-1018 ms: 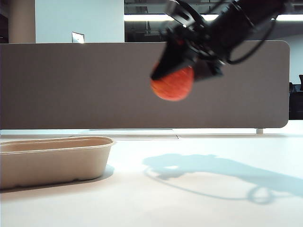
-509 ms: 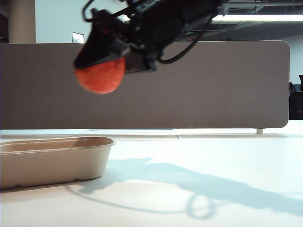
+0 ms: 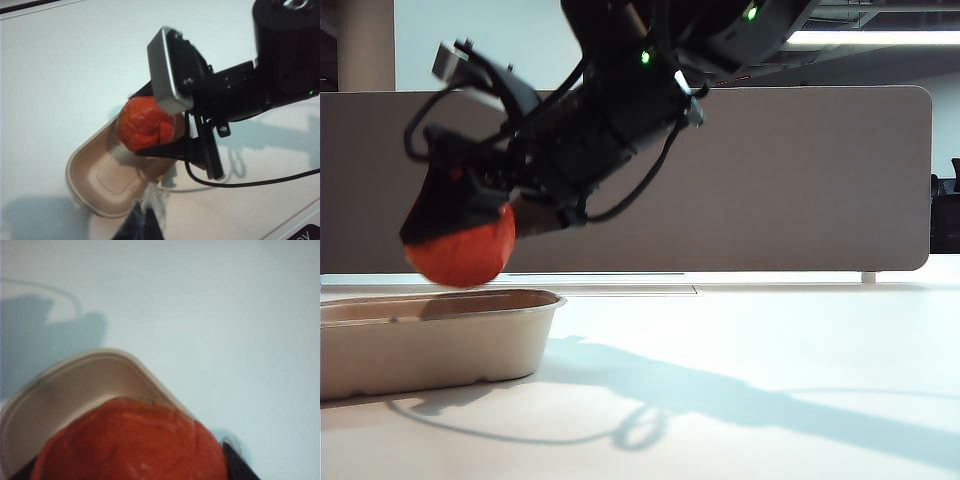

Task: Pick up the orange and place it into the paper lunchbox.

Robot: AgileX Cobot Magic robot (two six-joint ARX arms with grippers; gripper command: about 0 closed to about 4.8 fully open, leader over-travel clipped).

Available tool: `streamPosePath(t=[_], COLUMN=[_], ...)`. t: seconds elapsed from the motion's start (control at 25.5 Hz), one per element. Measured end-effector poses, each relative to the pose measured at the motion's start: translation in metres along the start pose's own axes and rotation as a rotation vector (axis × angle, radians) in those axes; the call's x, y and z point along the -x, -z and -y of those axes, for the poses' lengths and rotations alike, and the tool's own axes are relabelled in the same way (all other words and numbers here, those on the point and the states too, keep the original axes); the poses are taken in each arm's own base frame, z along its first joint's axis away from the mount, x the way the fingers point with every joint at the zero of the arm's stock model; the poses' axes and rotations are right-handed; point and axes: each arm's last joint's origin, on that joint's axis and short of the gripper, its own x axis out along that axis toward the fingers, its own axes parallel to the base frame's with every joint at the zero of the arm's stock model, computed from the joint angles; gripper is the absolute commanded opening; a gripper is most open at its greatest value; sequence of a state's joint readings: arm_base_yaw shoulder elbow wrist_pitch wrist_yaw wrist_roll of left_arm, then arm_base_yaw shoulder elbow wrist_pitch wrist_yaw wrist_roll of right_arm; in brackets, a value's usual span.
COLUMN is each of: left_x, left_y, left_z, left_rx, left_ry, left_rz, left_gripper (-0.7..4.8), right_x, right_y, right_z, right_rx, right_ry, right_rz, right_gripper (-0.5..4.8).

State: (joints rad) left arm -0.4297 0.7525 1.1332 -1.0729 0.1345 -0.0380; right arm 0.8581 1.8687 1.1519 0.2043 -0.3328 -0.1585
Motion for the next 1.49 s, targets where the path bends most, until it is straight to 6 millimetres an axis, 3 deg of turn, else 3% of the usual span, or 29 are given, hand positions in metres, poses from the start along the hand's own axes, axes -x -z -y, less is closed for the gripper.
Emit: streamPosePath(t=[0.2, 0.39, 0.67, 0.74, 0.9, 0.94, 0.98, 1.06, 1.1, 1.14, 1.29, 1.49], left_x=[0.000, 0.000, 0.000, 0.000, 0.000, 0.000, 0.000, 0.000, 0.000, 0.000, 0.000, 0.000], left_y=[0.000, -0.001, -0.001, -0.001, -0.001, -0.001, -0.001, 0.000, 0.000, 0.000, 0.005, 0.005], left_z=[0.000, 0.000, 0.000, 0.000, 0.000, 0.000, 0.000, 0.000, 0.000, 0.000, 0.000, 0.000], left_rx=[0.000, -0.001, -0.001, -0.001, -0.001, -0.001, -0.001, -0.001, 0.000, 0.000, 0.007, 0.007], left_ry=[0.000, 0.001, 0.001, 0.001, 0.000, 0.000, 0.000, 0.000, 0.000, 0.000, -0.002, -0.002], left_rz=[0.003, 0.008, 0.008, 0.008, 0.007, 0.007, 0.007, 0.005, 0.002, -0.005, -0.051, -0.053], left_gripper=[-0.06, -0.06, -0.06, -0.06, -0.06, -0.06, -0.06, -0.06, -0.06, -0.06, -0.06, -0.06], right_x=[-0.014, -0.022, -0.022, -0.019, 0.007, 0.014, 0.023, 0.037, 0.043, 0.050, 0.082, 0.100], right_y=[0.015, 0.022, 0.020, 0.018, -0.010, -0.016, -0.023, -0.032, -0.034, -0.036, -0.039, -0.035], right_z=[-0.002, -0.008, -0.007, -0.008, -0.009, -0.010, -0.012, -0.015, -0.016, -0.018, -0.028, -0.034], right_rx=[-0.013, -0.015, -0.014, -0.013, 0.006, 0.010, 0.012, 0.010, 0.006, -0.002, -0.034, -0.063], right_ry=[-0.016, -0.034, -0.032, -0.031, -0.014, -0.012, -0.011, -0.008, -0.008, -0.007, 0.010, -0.005], right_rz=[-0.049, -0.067, -0.056, -0.053, 0.016, 0.026, 0.034, 0.032, 0.019, -0.006, -0.130, -0.233], right_gripper=[3.59, 4.68, 4.68, 4.68, 4.61, 4.33, 3.66, 0.87, -0.24, 0.07, -0.03, -0.03])
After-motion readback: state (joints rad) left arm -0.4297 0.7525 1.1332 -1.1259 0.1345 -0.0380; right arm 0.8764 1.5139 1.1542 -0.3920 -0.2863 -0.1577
